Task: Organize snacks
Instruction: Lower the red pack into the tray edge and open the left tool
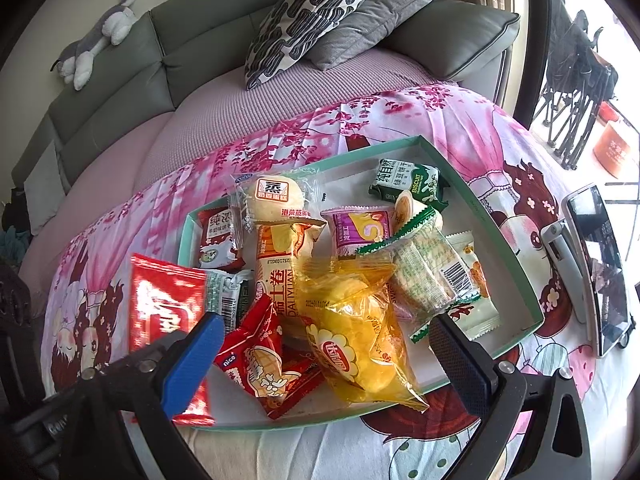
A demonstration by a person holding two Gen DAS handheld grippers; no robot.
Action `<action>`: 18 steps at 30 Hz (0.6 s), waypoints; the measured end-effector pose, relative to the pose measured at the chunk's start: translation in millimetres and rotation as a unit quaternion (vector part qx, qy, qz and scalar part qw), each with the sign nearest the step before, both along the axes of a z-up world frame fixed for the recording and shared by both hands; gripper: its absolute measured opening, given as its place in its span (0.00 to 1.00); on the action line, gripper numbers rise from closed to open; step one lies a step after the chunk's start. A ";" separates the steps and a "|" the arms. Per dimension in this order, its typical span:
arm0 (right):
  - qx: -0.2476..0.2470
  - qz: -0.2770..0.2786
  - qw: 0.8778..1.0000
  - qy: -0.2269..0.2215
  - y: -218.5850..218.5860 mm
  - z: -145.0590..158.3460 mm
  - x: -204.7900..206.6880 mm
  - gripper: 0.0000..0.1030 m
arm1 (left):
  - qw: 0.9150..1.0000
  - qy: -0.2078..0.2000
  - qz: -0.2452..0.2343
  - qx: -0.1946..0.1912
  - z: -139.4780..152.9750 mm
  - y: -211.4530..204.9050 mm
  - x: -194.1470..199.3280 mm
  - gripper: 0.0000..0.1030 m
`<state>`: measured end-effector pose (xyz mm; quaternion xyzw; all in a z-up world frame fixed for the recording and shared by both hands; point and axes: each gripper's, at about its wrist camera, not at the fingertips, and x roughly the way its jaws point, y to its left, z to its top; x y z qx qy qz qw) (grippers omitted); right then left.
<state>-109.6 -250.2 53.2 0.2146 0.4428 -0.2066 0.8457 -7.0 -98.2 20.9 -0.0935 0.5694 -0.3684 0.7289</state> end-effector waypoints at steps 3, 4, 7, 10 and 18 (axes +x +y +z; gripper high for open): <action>0.000 -0.011 1.000 0.000 -4.6 0.1 -2.8 1.00 | 1.000 0.009 0.001 0.003 -6.0 0.0 1.7 0.10; 0.005 -0.013 1.000 -0.002 -6.2 -0.3 -3.6 1.00 | 1.000 0.010 0.004 0.003 -6.7 2.2 2.8 0.10; 0.005 -0.014 1.000 -0.002 -6.8 -0.2 -3.9 1.00 | 1.000 0.018 0.023 0.011 -11.7 10.7 8.5 0.10; 0.005 -0.011 1.000 -0.003 -5.7 0.3 -3.3 1.00 | 0.999 0.029 0.036 0.028 -19.1 18.3 12.8 0.18; 0.007 -0.016 1.000 -0.002 -7.8 0.6 -4.6 1.00 | 0.999 0.039 0.030 -0.001 -9.7 27.9 9.4 0.63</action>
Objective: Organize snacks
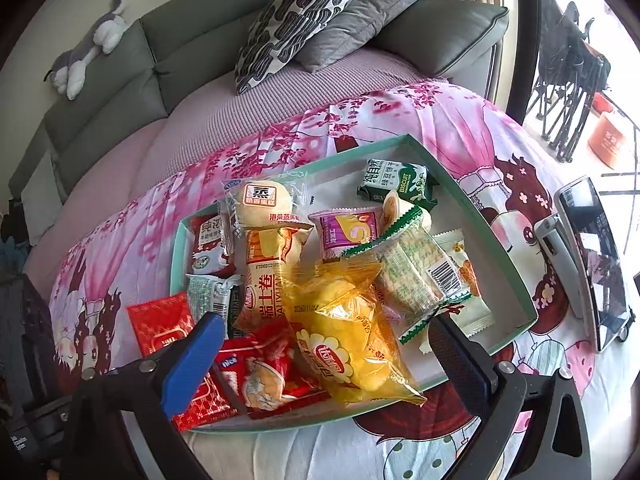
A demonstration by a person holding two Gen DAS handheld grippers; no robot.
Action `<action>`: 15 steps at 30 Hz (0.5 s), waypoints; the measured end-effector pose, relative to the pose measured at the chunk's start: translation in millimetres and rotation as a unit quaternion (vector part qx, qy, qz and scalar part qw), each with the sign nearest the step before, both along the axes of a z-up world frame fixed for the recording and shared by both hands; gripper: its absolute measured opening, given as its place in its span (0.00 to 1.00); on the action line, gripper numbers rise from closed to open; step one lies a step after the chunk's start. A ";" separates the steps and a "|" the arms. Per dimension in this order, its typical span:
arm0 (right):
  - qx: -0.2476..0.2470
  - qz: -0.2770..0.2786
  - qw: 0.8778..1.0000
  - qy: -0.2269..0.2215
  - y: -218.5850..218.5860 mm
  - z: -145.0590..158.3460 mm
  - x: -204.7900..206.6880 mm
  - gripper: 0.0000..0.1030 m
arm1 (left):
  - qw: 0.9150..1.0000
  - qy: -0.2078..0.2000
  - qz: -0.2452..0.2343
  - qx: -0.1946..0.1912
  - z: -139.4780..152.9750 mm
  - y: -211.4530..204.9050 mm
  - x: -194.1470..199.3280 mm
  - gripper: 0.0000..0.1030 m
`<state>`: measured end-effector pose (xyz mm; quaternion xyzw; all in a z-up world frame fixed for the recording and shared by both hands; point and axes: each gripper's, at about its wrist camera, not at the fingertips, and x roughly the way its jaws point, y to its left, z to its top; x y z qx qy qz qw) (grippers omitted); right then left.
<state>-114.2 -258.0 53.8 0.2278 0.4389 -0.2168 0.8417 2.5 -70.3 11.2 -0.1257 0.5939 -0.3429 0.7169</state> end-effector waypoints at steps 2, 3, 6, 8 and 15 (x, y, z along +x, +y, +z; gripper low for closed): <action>0.001 -0.001 1.000 -0.001 -1.0 0.0 -0.4 1.00 | 1.000 -0.012 0.007 0.011 6.4 4.9 -0.9 0.82; 0.001 -0.001 1.000 0.000 -0.9 -0.1 -0.4 1.00 | 1.000 -0.019 0.013 0.020 8.1 6.5 -0.2 0.83; 0.001 0.000 1.000 -0.001 0.4 0.3 -0.5 1.00 | 0.998 -0.028 0.045 0.044 12.0 22.2 1.4 0.83; -0.001 0.002 1.000 -0.002 1.9 0.9 -0.4 1.00 | 0.993 -0.047 0.069 0.083 13.9 35.1 0.8 0.86; -0.012 0.028 0.999 0.008 26.0 -5.1 -7.8 1.00 | 0.934 -0.175 0.119 0.289 19.1 63.9 -18.0 0.90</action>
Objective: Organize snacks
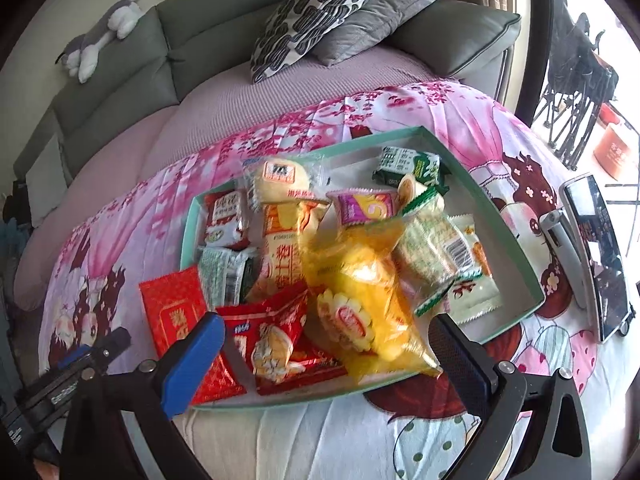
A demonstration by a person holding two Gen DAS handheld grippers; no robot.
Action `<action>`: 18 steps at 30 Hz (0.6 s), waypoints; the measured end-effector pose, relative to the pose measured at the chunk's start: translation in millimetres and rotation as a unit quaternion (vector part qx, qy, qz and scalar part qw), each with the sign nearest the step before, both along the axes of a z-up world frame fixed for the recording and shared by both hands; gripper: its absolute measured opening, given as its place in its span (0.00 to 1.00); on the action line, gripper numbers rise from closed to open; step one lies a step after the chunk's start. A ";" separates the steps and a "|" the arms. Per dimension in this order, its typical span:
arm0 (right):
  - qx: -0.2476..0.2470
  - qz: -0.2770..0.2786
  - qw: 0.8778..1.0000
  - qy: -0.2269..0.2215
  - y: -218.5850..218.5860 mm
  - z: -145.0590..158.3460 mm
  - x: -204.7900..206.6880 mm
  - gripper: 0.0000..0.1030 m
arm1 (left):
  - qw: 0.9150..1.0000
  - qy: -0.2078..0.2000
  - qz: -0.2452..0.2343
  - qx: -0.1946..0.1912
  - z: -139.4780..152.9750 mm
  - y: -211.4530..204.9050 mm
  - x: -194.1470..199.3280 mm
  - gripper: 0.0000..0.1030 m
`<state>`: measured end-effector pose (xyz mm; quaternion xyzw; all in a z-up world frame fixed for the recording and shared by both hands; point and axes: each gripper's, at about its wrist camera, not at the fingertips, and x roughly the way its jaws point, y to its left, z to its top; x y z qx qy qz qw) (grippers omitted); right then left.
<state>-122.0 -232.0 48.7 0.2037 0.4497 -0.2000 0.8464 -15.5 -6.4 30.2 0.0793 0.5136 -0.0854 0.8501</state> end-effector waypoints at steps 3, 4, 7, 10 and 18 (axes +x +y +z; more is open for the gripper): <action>-0.002 0.012 1.000 0.008 12.3 -6.4 -5.1 1.00 | 1.000 -0.006 0.003 0.015 -0.1 4.9 -8.6 0.90; -0.003 0.015 1.000 0.011 16.2 -8.5 -6.8 1.00 | 1.000 -0.004 0.004 0.015 -0.6 6.2 -12.0 0.90; -0.008 0.029 0.999 0.023 28.4 -14.9 -10.8 1.00 | 1.000 0.000 0.008 0.027 -2.8 7.8 -19.4 0.90; -0.014 0.038 0.999 0.030 36.9 -18.4 -13.1 1.00 | 0.999 -0.003 0.008 0.036 -5.0 10.4 -24.5 0.90; -0.027 0.052 0.997 0.041 45.6 -23.4 -8.5 1.00 | 0.999 0.017 0.017 0.038 -6.8 13.4 -23.7 0.90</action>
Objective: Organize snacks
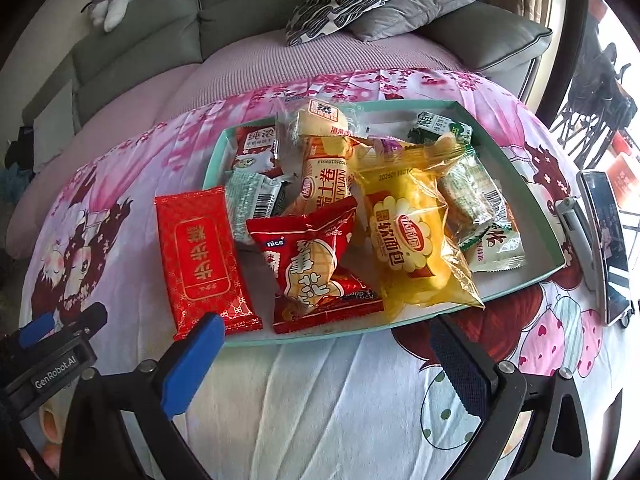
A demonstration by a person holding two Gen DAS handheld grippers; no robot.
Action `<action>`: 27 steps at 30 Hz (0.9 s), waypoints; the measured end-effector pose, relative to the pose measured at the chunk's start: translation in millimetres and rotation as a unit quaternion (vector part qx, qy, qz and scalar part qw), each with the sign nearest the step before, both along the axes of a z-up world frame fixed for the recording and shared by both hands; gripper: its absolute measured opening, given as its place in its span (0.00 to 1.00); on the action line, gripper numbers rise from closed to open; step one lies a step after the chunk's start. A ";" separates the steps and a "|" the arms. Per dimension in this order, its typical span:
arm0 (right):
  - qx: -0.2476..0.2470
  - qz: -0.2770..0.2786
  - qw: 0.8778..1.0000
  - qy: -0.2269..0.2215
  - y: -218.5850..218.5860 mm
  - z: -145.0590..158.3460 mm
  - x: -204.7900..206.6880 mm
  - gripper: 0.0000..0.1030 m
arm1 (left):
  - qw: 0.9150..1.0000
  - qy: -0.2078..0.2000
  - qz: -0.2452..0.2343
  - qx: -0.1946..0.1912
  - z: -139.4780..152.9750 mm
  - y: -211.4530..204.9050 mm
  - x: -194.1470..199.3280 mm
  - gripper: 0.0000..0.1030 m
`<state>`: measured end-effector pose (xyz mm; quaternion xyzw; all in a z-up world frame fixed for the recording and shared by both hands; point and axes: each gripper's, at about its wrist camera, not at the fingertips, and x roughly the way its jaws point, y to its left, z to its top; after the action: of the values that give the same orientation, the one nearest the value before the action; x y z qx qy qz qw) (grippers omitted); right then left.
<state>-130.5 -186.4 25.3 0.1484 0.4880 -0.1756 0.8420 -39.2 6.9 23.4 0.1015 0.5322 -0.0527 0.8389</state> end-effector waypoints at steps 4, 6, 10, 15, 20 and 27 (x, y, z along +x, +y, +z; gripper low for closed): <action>-0.012 0.008 1.000 0.014 2.5 -4.4 4.0 1.00 | 1.000 0.015 0.000 0.005 -3.7 -1.3 1.8 0.90; -0.016 0.013 1.000 0.016 3.5 -4.6 5.0 1.00 | 1.000 0.019 0.000 0.006 -4.8 -1.0 2.8 0.90; -0.025 0.017 0.999 0.019 5.0 -4.4 6.6 1.00 | 1.000 0.029 -0.003 0.006 -7.2 -1.8 4.1 0.90; -0.026 0.017 0.999 0.024 3.9 -4.8 7.1 1.00 | 0.999 0.034 -0.010 0.006 -7.9 -4.2 3.8 0.90; -0.021 0.011 0.999 0.026 -0.2 -4.9 5.4 1.00 | 0.999 0.039 -0.013 0.010 -11.0 -6.3 4.4 0.90; -0.018 0.012 1.000 0.023 0.1 -3.0 4.3 1.00 | 0.999 0.043 -0.015 0.012 -13.4 -8.4 4.4 0.90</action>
<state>-126.2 -186.3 22.3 0.1238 0.5055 -0.1778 0.8352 -34.9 -1.5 10.0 0.1177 0.5665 -0.0633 0.8131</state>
